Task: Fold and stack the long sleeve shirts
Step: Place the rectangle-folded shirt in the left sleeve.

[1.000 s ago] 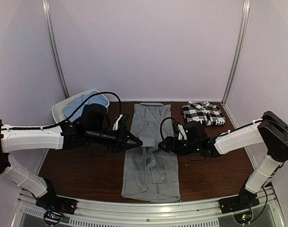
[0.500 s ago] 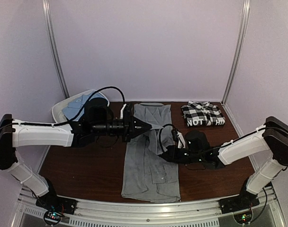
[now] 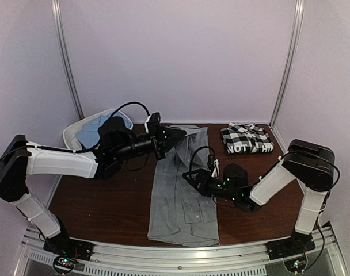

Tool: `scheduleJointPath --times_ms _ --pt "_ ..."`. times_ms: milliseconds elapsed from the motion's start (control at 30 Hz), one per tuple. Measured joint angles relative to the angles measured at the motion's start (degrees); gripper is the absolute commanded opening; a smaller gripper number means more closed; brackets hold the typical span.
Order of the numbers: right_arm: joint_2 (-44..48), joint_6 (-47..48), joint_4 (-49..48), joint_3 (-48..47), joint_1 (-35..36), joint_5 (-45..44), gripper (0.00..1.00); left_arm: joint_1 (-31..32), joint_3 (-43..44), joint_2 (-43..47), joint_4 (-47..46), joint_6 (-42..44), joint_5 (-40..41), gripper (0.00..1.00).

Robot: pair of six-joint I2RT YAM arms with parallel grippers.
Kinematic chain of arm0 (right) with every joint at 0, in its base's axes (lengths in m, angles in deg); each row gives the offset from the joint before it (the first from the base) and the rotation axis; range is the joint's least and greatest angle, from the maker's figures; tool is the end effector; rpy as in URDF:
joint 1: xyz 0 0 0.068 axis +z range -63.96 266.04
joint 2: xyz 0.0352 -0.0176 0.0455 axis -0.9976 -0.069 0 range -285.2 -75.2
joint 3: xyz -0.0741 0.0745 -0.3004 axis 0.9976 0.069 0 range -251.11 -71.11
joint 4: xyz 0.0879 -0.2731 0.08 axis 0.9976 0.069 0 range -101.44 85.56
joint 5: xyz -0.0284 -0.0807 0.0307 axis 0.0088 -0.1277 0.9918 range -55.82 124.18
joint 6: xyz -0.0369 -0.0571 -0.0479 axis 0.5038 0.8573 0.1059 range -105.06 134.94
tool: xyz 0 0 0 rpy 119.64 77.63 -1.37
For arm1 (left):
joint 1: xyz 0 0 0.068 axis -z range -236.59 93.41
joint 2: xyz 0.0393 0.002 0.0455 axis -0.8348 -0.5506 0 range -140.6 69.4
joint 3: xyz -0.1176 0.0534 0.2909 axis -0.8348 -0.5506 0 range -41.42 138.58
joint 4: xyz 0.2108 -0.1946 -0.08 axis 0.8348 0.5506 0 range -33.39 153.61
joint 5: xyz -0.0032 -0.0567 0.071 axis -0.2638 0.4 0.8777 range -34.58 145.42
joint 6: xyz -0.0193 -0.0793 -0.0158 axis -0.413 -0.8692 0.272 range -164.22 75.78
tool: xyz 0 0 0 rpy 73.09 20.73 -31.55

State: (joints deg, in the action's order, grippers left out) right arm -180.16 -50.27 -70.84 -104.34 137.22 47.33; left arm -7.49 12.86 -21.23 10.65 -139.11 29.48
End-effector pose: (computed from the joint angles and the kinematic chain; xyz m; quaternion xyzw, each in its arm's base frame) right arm 0.2299 0.3122 0.1323 0.0232 0.7768 0.5764 0.2525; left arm 0.2541 -0.3417 0.3278 -0.0867 0.6461 -0.7527 0.0923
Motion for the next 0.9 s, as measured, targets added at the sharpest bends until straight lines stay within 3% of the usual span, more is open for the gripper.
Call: scheduleJointPath --times_ms 133,300,500,700,767,900 --pt "-4.66 -6.23 -14.67 2.32 -2.38 -2.91 0.62 0.0 -2.73 0.24 -2.12 -1.57 1.42 0.0" --pt "-8.55 -11.58 -25.73 2.73 -4.83 -5.14 0.6 0.0 -5.2 1.62 -2.14 -2.16 2.03 0.0" --pt "-9.6 -15.47 -29.18 4.09 -7.13 -6.58 0.6 -0.09 -6.38 4.76 0.96 -1.38 2.29 0.0" --pt "-8.68 -17.53 -29.16 8.76 -9.25 -5.95 0.58 -0.2 -9.29 9.86 12.31 2.82 1.64 0.01" --pt "-6.91 -17.57 -28.92 9.84 -9.81 -4.46 0.58 -0.26 -13.53 13.27 17.77 5.16 1.66 0.13" --pt "0.7 -14.84 -21.4 9.66 -10.16 -0.59 0.63 -1.07 -23.52 19.06 32.76 12.35 2.47 0.48"
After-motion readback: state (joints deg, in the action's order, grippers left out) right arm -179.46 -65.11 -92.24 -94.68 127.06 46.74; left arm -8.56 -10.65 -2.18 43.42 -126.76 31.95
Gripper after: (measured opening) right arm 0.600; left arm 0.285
